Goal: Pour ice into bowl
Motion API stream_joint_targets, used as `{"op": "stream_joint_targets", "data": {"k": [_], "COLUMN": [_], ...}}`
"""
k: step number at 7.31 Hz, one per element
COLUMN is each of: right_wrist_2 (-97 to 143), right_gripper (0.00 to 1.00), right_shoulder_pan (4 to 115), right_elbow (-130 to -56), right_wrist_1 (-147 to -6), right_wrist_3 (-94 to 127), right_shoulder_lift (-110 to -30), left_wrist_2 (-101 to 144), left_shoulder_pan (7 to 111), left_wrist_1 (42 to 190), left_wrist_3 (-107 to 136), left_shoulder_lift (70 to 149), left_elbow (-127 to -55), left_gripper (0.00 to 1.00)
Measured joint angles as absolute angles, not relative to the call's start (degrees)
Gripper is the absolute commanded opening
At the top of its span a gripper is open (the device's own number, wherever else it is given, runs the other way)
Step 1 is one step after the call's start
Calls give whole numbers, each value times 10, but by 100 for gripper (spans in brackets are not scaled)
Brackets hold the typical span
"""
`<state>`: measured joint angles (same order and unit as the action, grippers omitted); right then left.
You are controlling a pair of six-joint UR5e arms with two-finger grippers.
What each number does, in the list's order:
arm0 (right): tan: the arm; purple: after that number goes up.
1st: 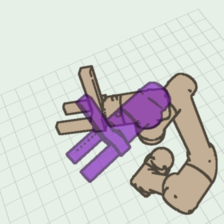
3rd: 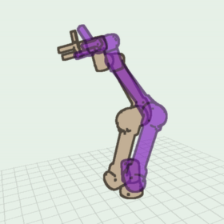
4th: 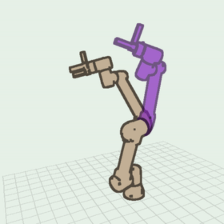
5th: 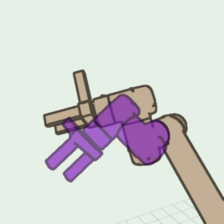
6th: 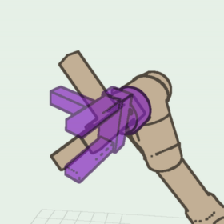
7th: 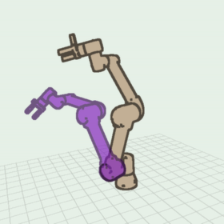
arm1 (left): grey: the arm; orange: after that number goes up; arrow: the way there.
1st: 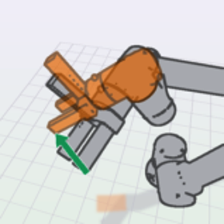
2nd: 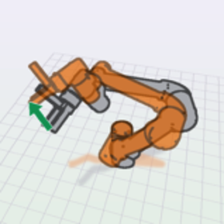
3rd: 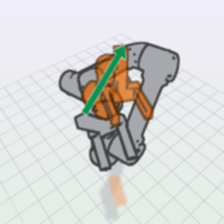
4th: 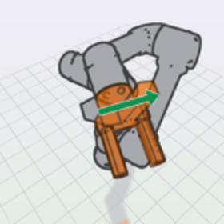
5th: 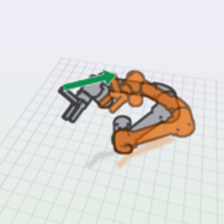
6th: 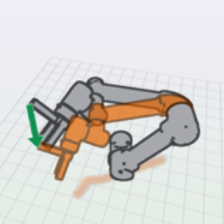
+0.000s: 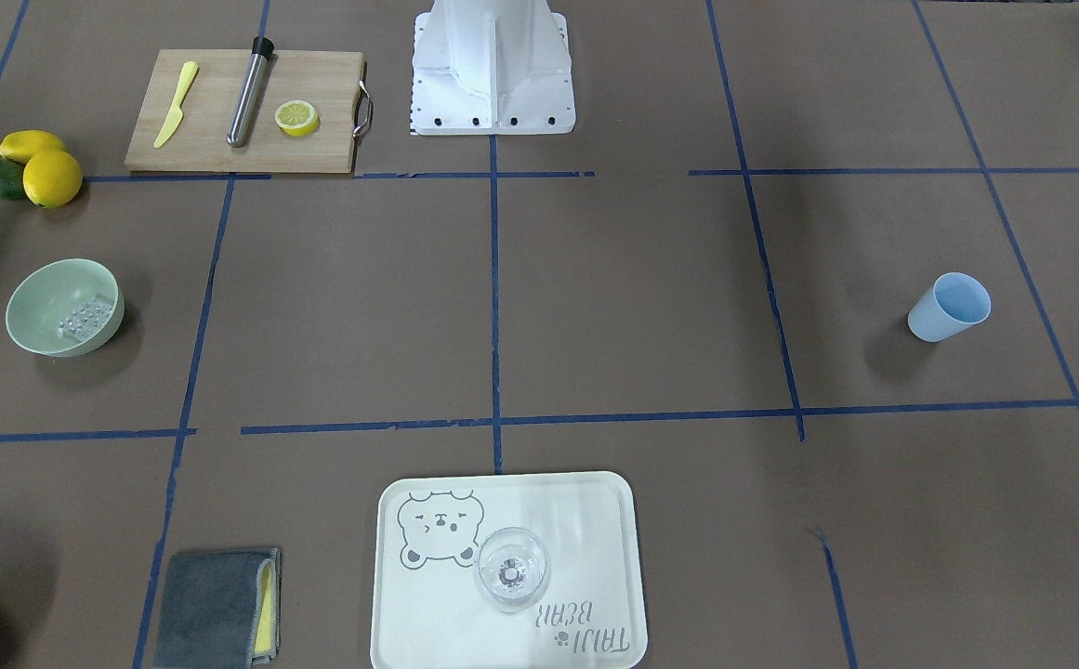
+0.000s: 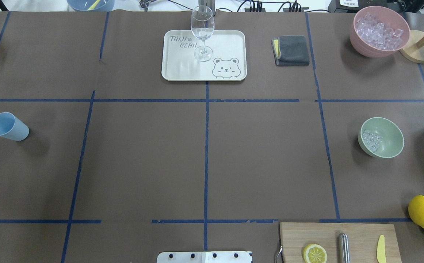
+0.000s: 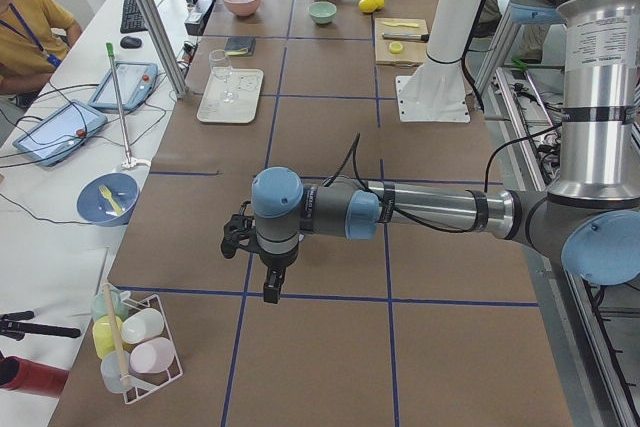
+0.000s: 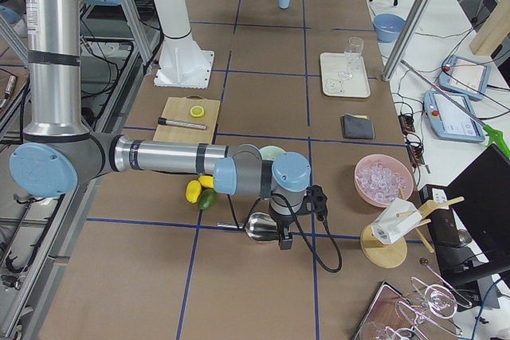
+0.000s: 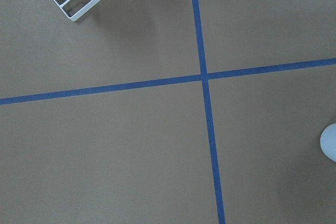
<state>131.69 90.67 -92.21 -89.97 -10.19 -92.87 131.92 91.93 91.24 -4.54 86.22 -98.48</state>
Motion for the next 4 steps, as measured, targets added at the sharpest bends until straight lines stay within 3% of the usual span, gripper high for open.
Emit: {"op": "stream_joint_targets", "data": {"k": [4], "right_wrist_2": [1316], "right_gripper": [100], "right_shoulder_pan": [898], "right_elbow": [-921], "right_wrist_1": [-900], "right_wrist_3": [-100], "right_shoulder_lift": [-928], "left_wrist_2": [1319], "left_shoulder_pan": [919], "left_wrist_1": [925], "left_wrist_3": [-48], "left_shoulder_lift": [862], "left_elbow": [-983], "left_gripper": [100]}}
